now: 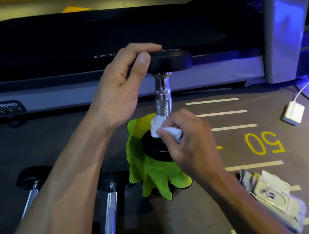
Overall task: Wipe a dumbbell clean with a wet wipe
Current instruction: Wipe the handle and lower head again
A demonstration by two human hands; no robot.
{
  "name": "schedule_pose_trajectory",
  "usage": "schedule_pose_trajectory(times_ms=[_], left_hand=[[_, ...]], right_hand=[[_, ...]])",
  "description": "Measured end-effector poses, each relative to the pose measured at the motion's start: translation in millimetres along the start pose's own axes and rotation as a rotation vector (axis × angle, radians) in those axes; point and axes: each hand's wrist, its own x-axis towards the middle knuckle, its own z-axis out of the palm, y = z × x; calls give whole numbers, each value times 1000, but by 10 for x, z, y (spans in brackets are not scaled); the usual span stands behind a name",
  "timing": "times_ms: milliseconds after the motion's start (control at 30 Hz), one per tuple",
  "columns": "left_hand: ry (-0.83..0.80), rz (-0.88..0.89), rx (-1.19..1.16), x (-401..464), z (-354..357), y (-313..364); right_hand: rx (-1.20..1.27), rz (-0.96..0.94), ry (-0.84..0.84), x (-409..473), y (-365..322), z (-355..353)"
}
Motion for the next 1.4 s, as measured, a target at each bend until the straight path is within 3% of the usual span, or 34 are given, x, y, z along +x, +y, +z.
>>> schedule_pose_trajectory(times_ms=[167, 400, 600, 800, 967, 1100, 1200, 1333, 1400], left_hand=[[-9, 6, 10, 36, -13, -84], [8, -28, -59, 97, 34, -140], [1, -36, -69, 114, 16, -218], [14, -43, -90, 111, 53, -203], [-12, -53, -57, 92, 37, -139], [-28, -53, -93, 35, -15, -58], [-11, -40, -97, -15, -15, -29], [41, -32, -71, -53, 40, -16], [63, -38, -62, -66, 54, -22]], right_hand=[[31, -108, 253, 517, -103, -56], [59, -1, 92, 86, 65, 33], [172, -32, 320, 520, -18, 40], [188, 24, 86, 26, 95, 31], [224, 31, 243, 443, -16, 6], [221, 88, 188, 209, 123, -78], [59, 127, 177, 83, 303, -230], [-105, 91, -46, 2, 250, -191], [-136, 71, -60, -51, 147, -157]])
